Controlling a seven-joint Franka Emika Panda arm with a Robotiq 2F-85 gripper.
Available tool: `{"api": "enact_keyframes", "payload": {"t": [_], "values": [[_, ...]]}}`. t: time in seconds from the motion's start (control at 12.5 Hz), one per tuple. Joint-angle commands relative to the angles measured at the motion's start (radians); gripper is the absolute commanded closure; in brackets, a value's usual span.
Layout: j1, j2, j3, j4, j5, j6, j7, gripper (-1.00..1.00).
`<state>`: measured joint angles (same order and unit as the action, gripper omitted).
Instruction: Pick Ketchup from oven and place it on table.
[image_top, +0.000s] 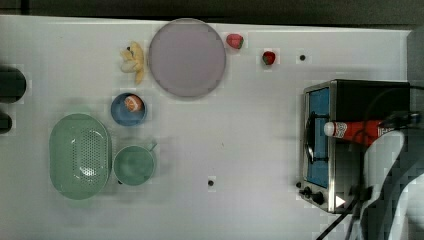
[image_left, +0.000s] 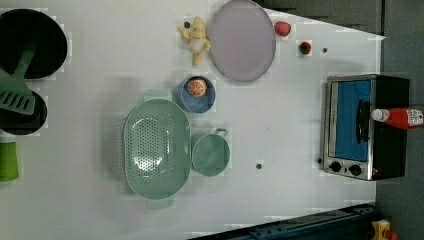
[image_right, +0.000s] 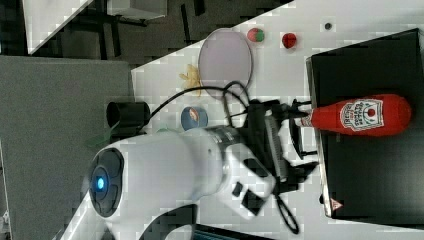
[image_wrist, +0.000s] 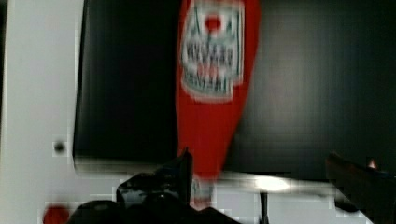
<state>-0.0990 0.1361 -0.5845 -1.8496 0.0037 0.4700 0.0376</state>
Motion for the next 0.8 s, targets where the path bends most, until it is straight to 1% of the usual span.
{"api": "enact_keyframes", "payload": {"t": [0.08,0.16,0.4,0.56,0.8], "values": [[-0.001,0.100,-0.030,0.058,0.016,0.042,-0.040,-1.00],[-0.011,0.136,-0.035,0.077,0.034,0.045,-0.036,-1.00],[-0.042,0.219,-0.039,0.101,0.148,0.063,-0.033,-1.00],[-0.049,0.258,-0.038,0.101,0.172,0.114,-0.033,-1.00],[-0.051,0.296,-0.039,0.100,0.199,0.123,-0.032,-1.00]]}}
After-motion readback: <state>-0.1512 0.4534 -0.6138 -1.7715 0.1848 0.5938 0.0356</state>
